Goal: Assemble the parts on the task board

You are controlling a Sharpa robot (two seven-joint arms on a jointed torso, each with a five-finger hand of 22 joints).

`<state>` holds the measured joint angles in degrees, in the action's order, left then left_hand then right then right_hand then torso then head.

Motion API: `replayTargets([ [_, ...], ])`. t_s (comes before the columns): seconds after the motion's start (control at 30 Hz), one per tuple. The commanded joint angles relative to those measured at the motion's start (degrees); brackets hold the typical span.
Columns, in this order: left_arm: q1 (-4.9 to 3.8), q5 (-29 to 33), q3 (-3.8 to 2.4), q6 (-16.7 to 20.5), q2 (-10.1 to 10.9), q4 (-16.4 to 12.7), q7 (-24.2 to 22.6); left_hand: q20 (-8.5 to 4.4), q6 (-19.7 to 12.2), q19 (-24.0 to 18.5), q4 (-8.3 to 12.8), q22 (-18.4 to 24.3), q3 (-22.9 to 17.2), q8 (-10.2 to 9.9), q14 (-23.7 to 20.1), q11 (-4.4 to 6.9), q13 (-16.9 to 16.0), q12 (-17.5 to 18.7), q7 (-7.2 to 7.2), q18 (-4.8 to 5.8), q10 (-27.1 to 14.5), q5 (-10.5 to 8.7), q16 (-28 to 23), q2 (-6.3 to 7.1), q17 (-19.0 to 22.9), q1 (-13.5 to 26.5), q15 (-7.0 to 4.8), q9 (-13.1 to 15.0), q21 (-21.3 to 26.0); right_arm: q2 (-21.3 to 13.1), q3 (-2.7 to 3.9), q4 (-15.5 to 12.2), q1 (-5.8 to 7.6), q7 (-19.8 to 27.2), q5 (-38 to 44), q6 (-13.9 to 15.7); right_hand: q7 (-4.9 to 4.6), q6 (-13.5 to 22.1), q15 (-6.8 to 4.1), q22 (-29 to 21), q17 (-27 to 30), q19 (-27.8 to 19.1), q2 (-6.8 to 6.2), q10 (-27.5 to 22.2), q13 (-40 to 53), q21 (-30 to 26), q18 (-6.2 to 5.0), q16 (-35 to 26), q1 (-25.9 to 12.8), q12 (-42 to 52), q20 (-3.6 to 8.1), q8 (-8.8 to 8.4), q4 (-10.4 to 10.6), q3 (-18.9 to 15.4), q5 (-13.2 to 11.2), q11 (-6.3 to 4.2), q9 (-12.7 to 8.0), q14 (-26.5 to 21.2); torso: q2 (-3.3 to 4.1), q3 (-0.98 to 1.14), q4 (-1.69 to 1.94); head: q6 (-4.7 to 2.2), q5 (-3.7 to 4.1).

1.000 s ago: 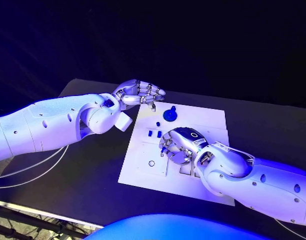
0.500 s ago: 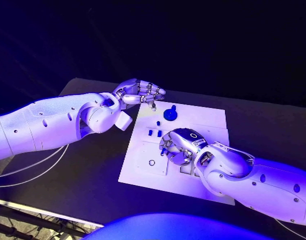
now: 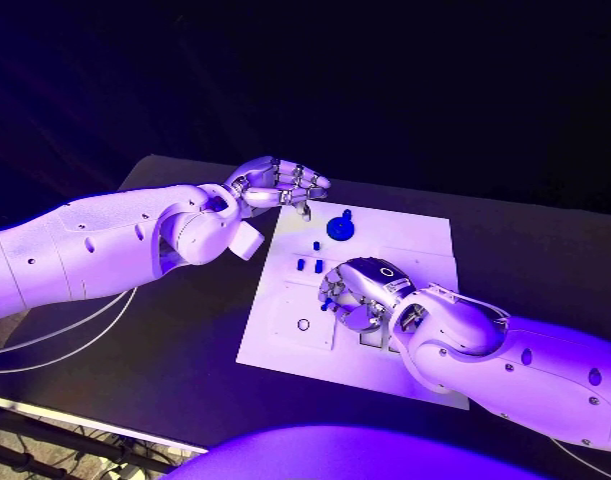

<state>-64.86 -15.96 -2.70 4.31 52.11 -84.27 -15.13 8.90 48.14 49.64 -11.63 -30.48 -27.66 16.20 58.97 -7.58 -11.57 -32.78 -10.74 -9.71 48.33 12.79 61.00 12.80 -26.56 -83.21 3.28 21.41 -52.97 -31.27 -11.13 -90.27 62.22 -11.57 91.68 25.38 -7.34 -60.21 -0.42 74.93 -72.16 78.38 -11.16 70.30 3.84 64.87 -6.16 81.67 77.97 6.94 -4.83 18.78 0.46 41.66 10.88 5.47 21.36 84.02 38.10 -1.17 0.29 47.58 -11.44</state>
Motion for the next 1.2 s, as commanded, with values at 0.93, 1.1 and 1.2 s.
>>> replayTargets([
  [0.93,-0.03,-0.01,-0.03,-1.63,0.0,-0.08,0.27,0.13,-0.42,-0.08,-0.07,0.13,0.32,0.3,-0.13,0.0,0.14,0.24,-0.19,-0.8,-0.38,-0.05,-0.46,-0.12,0.13,-0.06,0.15,-0.03,0.49,1.15,-0.52,0.34,-0.13,-1.41,6.0,-5.45,-0.58,1.49,0.07,-1.69,1.63,-2.42,-0.85,0.89,-0.01,-4.37,-0.13,-0.9,-3.05,-1.94,-0.59,-0.53,0.06,-3.08,-0.05,-1.26,0.74,1.92,0.01,-0.05,0.03,-0.09,0.06],
  [1.1,-0.03,-0.31,-0.02,-1.7,-0.01,-0.03,0.25,0.13,-0.42,-0.08,-0.07,0.13,0.32,0.3,-0.13,0.0,0.14,0.24,-0.19,-0.8,-0.38,-0.05,-0.46,-0.12,0.13,-0.06,0.15,-0.03,0.49,0.88,-0.62,0.37,-0.15,-1.24,6.1,-4.87,-0.92,2.26,0.35,-2.3,1.9,-2.94,-1.22,0.14,0.01,-5.54,-0.31,-1.03,-3.33,-2.53,-0.81,-1.09,0.04,-3.3,0.0,-0.91,0.61,1.83,-0.01,-0.03,0.05,-0.28,0.12],
  [1.2,-0.03,-0.46,-0.02,-1.71,0.01,0.0,0.27,0.13,-0.42,-0.08,-0.07,0.13,0.32,0.3,-0.13,0.0,0.14,0.24,-0.19,-0.8,-0.38,-0.05,-0.46,-0.12,0.13,-0.06,0.15,-0.03,0.49,0.69,-0.64,0.39,-0.16,-1.16,5.99,-4.41,-1.14,2.58,0.58,-2.88,2.68,-3.46,-1.56,-0.6,0.02,-6.67,-0.5,-1.44,-3.53,-2.89,-1.0,-1.33,0.01,-3.48,0.0,-0.65,0.56,1.55,-0.01,0.0,0.03,-0.24,0.11],
])
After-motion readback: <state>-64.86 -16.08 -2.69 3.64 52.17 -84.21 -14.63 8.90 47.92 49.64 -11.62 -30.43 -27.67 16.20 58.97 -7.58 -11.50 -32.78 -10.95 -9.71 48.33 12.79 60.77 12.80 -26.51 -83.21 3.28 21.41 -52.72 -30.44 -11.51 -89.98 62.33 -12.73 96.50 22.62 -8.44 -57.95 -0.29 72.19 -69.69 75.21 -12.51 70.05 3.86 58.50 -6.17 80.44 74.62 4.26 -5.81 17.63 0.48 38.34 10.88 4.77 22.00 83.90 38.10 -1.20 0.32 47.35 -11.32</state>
